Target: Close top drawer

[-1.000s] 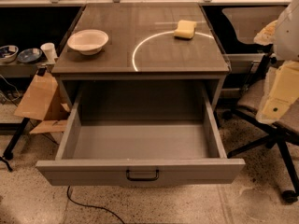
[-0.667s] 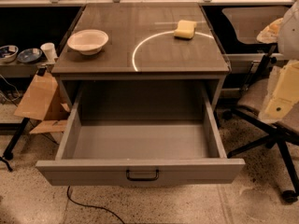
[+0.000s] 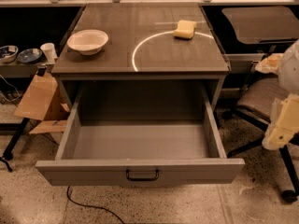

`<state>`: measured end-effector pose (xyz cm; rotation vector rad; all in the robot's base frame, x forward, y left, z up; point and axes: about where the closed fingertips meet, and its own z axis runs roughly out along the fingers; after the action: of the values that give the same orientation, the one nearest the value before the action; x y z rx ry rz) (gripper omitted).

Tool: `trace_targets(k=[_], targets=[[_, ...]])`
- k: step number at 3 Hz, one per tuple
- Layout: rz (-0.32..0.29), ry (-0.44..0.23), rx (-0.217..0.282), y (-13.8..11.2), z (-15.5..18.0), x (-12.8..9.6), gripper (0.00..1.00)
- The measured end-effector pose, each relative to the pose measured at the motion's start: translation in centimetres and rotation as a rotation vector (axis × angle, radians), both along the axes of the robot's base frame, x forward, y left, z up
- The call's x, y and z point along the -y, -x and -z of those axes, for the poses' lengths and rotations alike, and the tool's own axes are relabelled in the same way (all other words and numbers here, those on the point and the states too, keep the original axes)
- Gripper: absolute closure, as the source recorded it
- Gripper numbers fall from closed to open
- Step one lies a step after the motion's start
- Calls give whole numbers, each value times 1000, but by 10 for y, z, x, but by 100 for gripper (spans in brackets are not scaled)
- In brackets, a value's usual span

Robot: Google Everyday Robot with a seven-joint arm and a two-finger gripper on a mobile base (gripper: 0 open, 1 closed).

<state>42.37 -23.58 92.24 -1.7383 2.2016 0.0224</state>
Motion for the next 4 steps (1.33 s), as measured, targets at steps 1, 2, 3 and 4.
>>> trace_targets(k=[1,2,3,4], targets=[[22,-39,-60,26,48,14,17],[74,-87,-117,56,102,24,41],[88,-124,-147,73,151,20,64],[69,-199,-151,81,207,5,95]])
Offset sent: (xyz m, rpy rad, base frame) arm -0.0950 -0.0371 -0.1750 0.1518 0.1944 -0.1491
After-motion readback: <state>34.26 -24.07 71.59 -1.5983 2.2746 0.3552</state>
